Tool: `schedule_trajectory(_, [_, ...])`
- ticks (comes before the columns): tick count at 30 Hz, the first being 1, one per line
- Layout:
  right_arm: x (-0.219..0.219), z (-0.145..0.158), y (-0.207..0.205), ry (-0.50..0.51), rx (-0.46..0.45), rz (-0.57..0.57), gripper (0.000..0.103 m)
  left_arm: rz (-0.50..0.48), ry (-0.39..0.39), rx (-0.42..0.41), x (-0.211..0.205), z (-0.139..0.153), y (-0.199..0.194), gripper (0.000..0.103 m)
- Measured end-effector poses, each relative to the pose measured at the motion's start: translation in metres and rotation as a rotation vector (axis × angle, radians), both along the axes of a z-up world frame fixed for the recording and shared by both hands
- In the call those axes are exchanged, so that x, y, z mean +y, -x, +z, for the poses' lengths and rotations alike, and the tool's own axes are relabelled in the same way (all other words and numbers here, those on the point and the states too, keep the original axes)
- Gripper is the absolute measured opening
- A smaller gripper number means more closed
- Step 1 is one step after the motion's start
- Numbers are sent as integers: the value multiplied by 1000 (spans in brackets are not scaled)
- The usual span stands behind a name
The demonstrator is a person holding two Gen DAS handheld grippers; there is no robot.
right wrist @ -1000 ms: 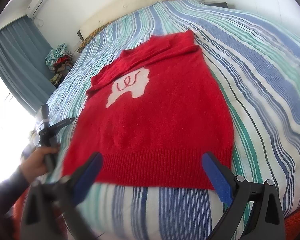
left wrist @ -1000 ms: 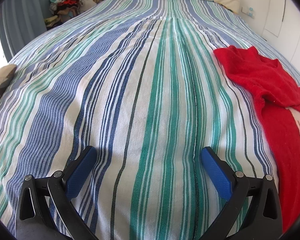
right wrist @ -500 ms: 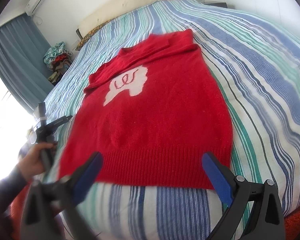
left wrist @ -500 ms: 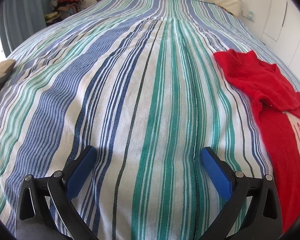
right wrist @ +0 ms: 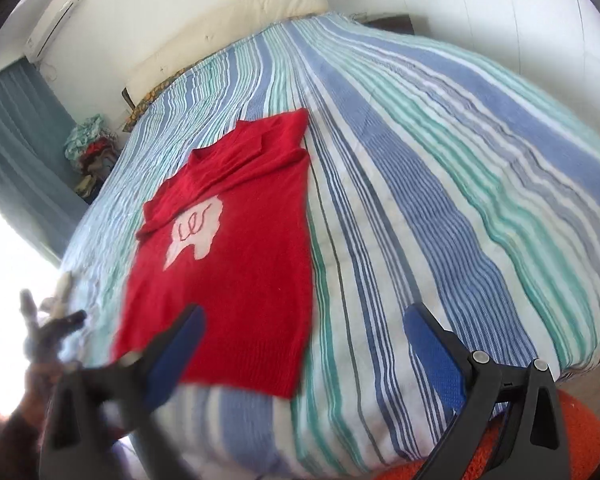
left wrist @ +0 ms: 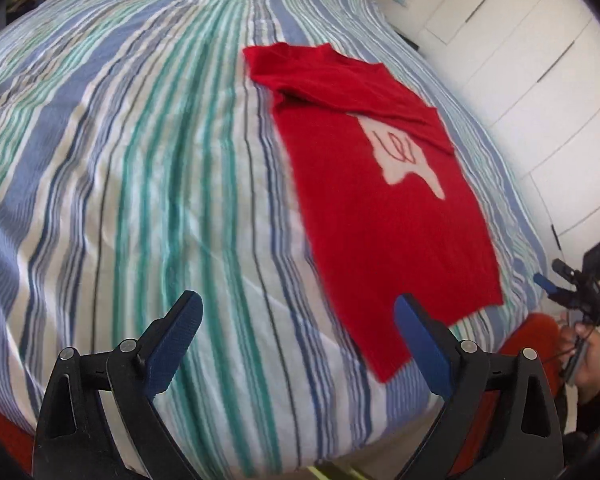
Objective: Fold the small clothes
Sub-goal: 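Grasp the sweater hem with both tools and fold it toward the collar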
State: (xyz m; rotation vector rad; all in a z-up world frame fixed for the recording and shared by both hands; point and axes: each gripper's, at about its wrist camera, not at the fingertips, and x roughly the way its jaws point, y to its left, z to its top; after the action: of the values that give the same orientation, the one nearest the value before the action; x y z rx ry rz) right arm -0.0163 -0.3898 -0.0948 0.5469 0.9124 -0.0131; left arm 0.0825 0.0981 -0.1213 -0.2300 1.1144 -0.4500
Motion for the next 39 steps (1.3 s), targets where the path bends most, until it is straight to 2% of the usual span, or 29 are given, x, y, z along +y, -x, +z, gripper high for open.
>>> schedule_trajectory(3, [-12, -19, -3, -229, 63, 61, 98, -34, 42, 79, -26, -18, 18, 96])
schedule_trajectory(5, [-7, -32, -8, -303, 109, 99, 97, -12, 39, 113, -34, -32, 16, 92])
schedule_trajectory(6, [-3, -38, -11, -319, 129, 117, 95, 10, 35, 128, -35, -37, 16, 90])
schedule_trajectory(9, [13, -54, -21, -301, 203, 161, 89, 36, 97, 132, -37, -38, 12, 90])
schedule_trajectory(12, [19, -70, -28, -324, 243, 168, 84, -2, 114, 133, -48, -36, 12, 81])
schedule_trajectory(15, [21, -78, -31, -356, 249, 169, 83, -8, 144, 144, -56, -43, 9, 78])
schedule_trajectory(18, [21, -87, -32, -352, 266, 166, 79, 11, 162, 165, -59, -50, 4, 67])
schedule_trajectory(19, [23, -89, -33, -351, 271, 166, 77, 5, 164, 166, -61, -50, 4, 58])
schedule_trajectory(20, [23, -89, -34, -350, 270, 174, 74, -9, 168, 172, -63, -50, 3, 52])
schedule_trajectory(22, [28, -89, -36, -345, 273, 209, 62, -42, 171, 202, -72, -55, 2, 16])
schedule_trajectory(23, [31, -90, -37, -342, 281, 227, 48, -54, 174, 219, -75, -57, 2, 8])
schedule_trajectory(24, [34, -91, -38, -329, 292, 241, 28, -58, 174, 222, -75, -57, 3, 6])
schedule_trajectory(25, [36, -93, -39, -308, 309, 247, 15, -61, 174, 213, -75, -55, 4, 5])
schedule_trajectory(26, [37, -95, -39, -289, 327, 251, 6, -65, 184, 205, -73, -49, 5, 5])
schedule_trajectory(27, [37, -94, -40, -289, 328, 253, 5, -60, 209, 192, -67, -41, 6, 4])
schedule_trajectory(30, [32, -74, -41, -279, 273, 245, 5, -13, 337, 154, -47, -11, -4, 3])
schedule_trajectory(33, [20, -47, -55, -273, 186, 214, 5, 30, 414, 96, -34, 14, -35, 3])
schedule_trajectory(36, [12, -22, -95, -224, 103, 183, 5, 75, 411, 48, -31, 29, -91, 3])
schedule_trajectory(39, [7, -6, -154, -163, 27, 148, 5, 120, 392, 26, -31, 34, -156, 3])
